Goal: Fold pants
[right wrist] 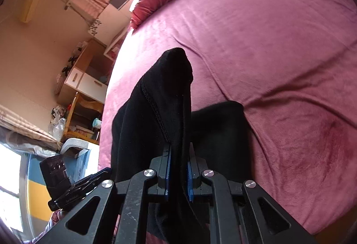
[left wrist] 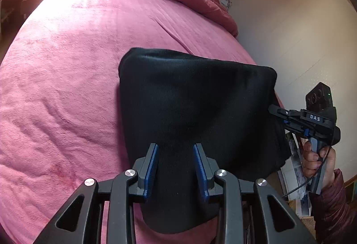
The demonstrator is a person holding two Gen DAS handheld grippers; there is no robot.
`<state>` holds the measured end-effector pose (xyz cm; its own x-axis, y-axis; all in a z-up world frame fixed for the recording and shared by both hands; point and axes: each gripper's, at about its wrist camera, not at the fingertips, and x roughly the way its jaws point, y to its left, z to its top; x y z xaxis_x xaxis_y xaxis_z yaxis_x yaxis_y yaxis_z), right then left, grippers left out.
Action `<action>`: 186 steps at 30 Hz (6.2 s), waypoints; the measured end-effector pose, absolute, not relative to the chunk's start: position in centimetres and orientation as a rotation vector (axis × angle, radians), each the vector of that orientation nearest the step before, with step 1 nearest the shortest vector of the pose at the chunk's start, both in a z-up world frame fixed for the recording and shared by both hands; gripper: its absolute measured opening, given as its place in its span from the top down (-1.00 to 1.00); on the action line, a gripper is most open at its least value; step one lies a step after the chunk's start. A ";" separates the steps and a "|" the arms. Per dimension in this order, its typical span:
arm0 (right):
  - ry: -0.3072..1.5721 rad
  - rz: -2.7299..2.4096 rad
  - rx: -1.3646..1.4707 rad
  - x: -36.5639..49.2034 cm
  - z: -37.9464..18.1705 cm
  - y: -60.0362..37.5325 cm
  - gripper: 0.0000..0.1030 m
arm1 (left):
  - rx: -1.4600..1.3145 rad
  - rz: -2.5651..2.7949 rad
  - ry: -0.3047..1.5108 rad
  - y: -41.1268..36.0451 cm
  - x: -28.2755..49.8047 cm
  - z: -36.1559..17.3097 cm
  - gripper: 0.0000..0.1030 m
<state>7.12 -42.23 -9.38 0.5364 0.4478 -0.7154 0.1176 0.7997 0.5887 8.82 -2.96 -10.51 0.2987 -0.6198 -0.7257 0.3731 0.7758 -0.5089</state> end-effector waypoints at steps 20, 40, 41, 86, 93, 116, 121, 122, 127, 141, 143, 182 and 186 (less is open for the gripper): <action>1.002 0.167 0.624 0.6 -9.6 -43.8 0.37 | -0.258 -0.626 1.088 -1.9 7.9 -11.3 0.32; 1.170 0.023 0.404 0.0 -15.4 -41.6 0.93 | -0.053 -0.717 1.102 -4.6 5.1 -12.0 0.32; 1.173 0.021 0.406 0.1 -15.7 -41.7 0.93 | -0.041 -0.717 1.100 -4.9 5.1 -12.1 0.32; 1.062 -0.096 0.415 10.5 -15.7 -41.5 -0.31 | 0.007 -0.343 0.986 -7.6 13.2 -12.1 0.19; 1.031 -0.094 0.429 9.7 -15.2 -41.9 -0.46 | -0.010 -0.320 0.955 -5.9 11.6 -11.0 0.18; 1.021 0.068 0.602 7.1 -14.4 -44.0 -0.60 | -0.024 -0.306 0.925 -3.7 9.0 -9.6 0.00; 1.057 0.098 0.610 6.6 -15.1 -44.1 -0.63 | -0.022 -0.304 0.919 -3.5 8.4 -9.4 -0.03; 1.063 0.104 0.613 6.4 -15.3 -44.2 -0.63 | -0.019 -0.304 0.917 -3.4 8.2 -9.4 -0.04; 1.079 0.122 0.629 6.3 -16.3 -44.1 -0.64 | -0.023 -0.307 0.920 -3.2 7.5 -9.2 -0.14; 1.113 0.187 0.659 8.0 -19.0 -44.1 -0.66 | -0.172 -0.456 1.049 -2.0 6.9 -12.5 -0.54; 1.111 0.205 0.672 8.2 -19.3 -44.1 -0.68 | -0.229 -0.479 1.073 -1.5 7.2 -13.2 -0.59; 1.089 0.479 0.516 28.3 -15.4 -28.7 0.06 | -0.436 -0.412 1.035 6.6 22.2 -10.9 0.19; 1.148 0.431 0.480 29.6 -19.1 -27.2 -0.17 | -0.342 -0.326 1.109 6.2 22.9 -14.9 -0.05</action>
